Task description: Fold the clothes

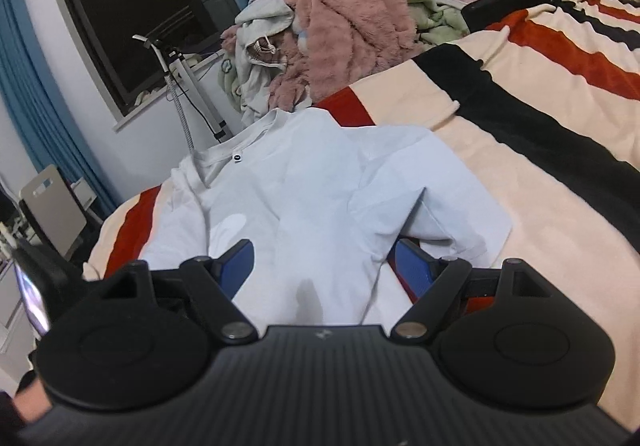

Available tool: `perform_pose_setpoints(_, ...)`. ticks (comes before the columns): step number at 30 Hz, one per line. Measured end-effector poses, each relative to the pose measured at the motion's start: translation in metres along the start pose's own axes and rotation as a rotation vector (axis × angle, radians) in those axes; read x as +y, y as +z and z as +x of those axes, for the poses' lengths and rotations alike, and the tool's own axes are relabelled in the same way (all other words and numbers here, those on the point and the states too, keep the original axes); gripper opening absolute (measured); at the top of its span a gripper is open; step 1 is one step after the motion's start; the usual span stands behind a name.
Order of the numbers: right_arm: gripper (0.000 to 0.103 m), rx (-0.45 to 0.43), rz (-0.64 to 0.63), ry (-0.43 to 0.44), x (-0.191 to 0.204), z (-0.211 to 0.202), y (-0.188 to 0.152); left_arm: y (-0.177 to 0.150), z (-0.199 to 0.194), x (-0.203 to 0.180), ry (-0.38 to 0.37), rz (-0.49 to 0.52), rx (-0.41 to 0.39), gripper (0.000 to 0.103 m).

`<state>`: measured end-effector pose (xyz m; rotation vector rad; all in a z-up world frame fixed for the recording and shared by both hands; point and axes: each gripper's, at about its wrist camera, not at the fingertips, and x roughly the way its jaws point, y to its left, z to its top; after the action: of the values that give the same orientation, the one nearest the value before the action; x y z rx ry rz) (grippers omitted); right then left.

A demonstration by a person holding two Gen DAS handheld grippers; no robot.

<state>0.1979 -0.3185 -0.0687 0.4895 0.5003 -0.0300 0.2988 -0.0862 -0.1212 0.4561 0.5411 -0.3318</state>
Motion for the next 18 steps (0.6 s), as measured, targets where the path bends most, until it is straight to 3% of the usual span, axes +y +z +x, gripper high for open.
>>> perform_pose_setpoints(1, 0.079, 0.001, 0.001, 0.002, 0.0, 0.0, 0.0, 0.001, -0.006, 0.007, -0.032, -0.045, 0.001, 0.014)
perform_pose_setpoints(3, 0.079, 0.002, 0.0, 0.007, 0.001, -0.001, 0.0, 0.003, -0.022, 0.017, -0.075, -0.118, -0.006, 0.044)
perform_pose_setpoints(6, 0.079, 0.002, 0.001, 0.01, 0.002, -0.001, 0.0, -0.007, -0.061, 0.039, -0.134, -0.245, -0.073, 0.059)
perform_pose_setpoints(11, 0.079, 0.014, 0.007, 0.015, 0.001, 0.0, -0.002, -0.031, -0.089, 0.098, -0.172, -0.605, -0.099, 0.057)
perform_pose_setpoints(18, 0.079, 0.034, -0.003, 0.018, 0.004, 0.001, -0.006, -0.062, -0.035, 0.165, -0.266, -1.007, -0.063, 0.045)
